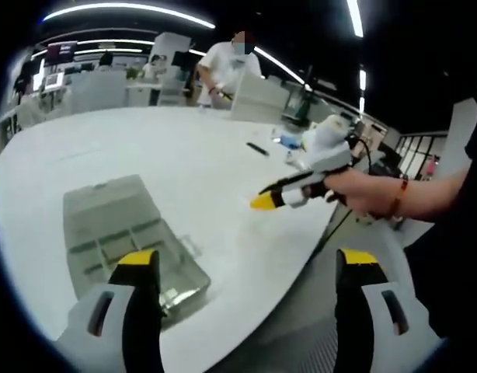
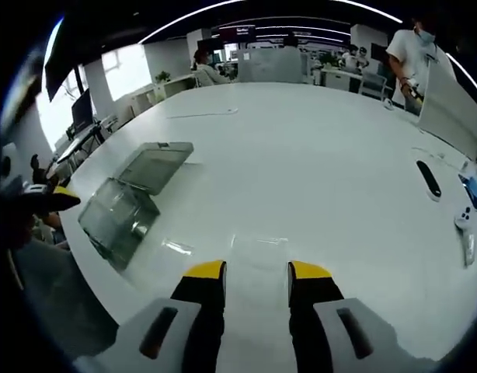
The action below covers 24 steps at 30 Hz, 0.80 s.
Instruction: Insert the divider into the dual guide fixture by aligning both edges with the guide slots and pushing it downward to the bottom, including one-sided entry, uneven engagement, binding, and posture correction.
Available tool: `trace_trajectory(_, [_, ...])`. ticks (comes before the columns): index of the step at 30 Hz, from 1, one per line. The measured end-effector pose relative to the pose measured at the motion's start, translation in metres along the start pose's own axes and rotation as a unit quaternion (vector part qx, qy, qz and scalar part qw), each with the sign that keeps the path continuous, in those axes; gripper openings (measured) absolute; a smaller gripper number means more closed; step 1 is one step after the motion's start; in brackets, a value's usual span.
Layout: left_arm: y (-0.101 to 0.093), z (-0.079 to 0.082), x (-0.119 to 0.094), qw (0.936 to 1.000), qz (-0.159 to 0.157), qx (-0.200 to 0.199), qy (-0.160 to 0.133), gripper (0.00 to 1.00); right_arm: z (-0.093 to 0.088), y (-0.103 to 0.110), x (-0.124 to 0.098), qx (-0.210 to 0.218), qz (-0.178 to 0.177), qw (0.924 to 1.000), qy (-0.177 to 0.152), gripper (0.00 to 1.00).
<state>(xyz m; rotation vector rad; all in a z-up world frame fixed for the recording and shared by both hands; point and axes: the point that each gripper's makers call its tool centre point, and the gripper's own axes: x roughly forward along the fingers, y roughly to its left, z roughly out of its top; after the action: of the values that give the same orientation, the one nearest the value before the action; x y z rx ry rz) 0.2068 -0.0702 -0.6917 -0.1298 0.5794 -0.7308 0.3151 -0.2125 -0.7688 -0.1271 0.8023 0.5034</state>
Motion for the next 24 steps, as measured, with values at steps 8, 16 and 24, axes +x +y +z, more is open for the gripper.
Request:
trace_trajectory(8, [0.001, 0.007, -0.002, 0.9995, 0.002, -0.022, -0.022, 0.92, 0.006, 0.012, -0.003, -0.012, 0.011, 0.9998, -0.013, 0.27])
trace_trajectory(16, [0.000, 0.013, -0.001, 0.9988, -0.001, -0.033, -0.037, 0.92, 0.011, 0.022, -0.006, -0.016, 0.030, 0.9991, -0.024, 0.27])
trace_trajectory(24, [-0.001, 0.013, -0.002, 0.9981, -0.002, -0.045, -0.042, 0.91, 0.010, 0.031, -0.008, -0.020, 0.041, 0.9987, -0.026, 0.27])
